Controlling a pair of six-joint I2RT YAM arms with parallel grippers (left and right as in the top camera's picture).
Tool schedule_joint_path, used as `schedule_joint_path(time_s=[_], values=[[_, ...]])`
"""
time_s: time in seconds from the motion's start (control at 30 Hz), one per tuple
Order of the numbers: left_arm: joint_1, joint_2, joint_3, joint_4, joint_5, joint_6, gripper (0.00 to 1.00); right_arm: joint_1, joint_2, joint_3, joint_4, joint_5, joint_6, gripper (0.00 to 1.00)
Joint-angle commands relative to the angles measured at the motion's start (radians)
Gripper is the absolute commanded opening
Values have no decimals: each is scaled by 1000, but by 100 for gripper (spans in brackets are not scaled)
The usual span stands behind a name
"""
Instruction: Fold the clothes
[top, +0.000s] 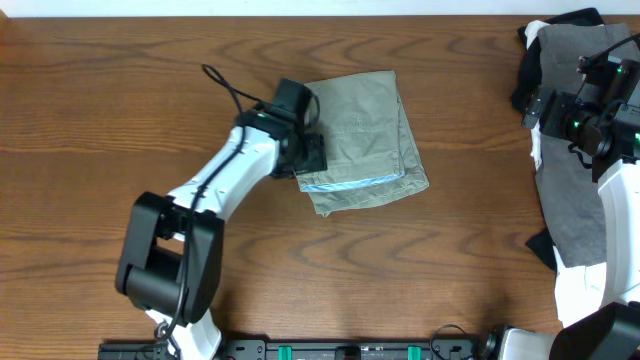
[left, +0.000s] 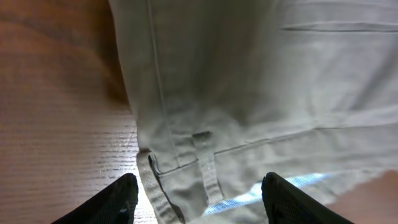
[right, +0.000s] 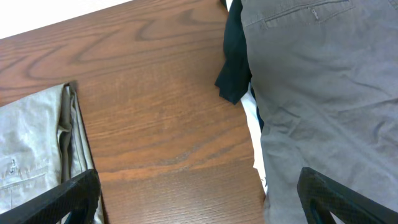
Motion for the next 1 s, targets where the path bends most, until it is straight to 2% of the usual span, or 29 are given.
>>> schedule_joint_path(time_s=[0.0, 0.23, 0.4, 0.53, 0.97], values=[[-12, 26, 17, -5, -137, -79, 66, -2, 5, -6, 3, 2, 10, 99], [-12, 85, 17, 16, -166, -120, 66, -2, 5, -6, 3, 2, 10, 99], [-24, 167, 17, 70, -86, -134, 66, -2, 5, -6, 3, 2, 10, 99], [-27, 195, 17, 87, -84, -134, 66, -2, 5, -6, 3, 2, 10, 99], [-28, 119, 18, 68, -100, -130, 70, -2, 5, -6, 3, 2, 10, 99]])
